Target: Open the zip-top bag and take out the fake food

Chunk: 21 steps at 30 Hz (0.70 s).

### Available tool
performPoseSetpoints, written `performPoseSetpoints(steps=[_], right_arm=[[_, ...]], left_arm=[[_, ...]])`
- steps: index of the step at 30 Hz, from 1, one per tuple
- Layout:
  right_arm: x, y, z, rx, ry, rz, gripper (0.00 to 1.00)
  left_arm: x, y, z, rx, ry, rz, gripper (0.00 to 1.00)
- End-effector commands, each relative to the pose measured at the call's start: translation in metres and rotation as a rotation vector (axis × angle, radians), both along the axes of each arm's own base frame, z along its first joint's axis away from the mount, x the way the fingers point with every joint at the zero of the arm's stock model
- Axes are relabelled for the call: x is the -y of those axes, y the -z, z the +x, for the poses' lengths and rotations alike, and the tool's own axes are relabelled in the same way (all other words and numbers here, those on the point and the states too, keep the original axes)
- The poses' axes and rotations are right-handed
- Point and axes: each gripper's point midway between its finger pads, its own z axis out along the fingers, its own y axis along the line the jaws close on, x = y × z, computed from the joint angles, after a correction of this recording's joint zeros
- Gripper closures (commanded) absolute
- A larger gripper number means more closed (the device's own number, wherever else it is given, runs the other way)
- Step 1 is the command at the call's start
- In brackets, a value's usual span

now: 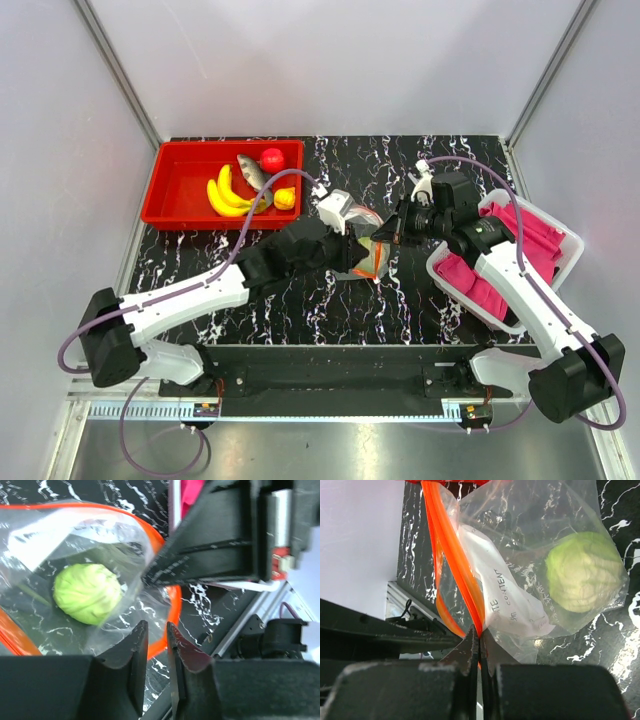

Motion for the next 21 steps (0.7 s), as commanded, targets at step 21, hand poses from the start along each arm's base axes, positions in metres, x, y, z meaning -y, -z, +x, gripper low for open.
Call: performPoseSetpoints(steps=[21], right_arm=[[-0.035,-0.032,-0.020,-0.018,-0.174,0.153,1.00]], left_arm=[[-0.021,0.017,0.049,-0.033,-0.331,0.105,0.85]])
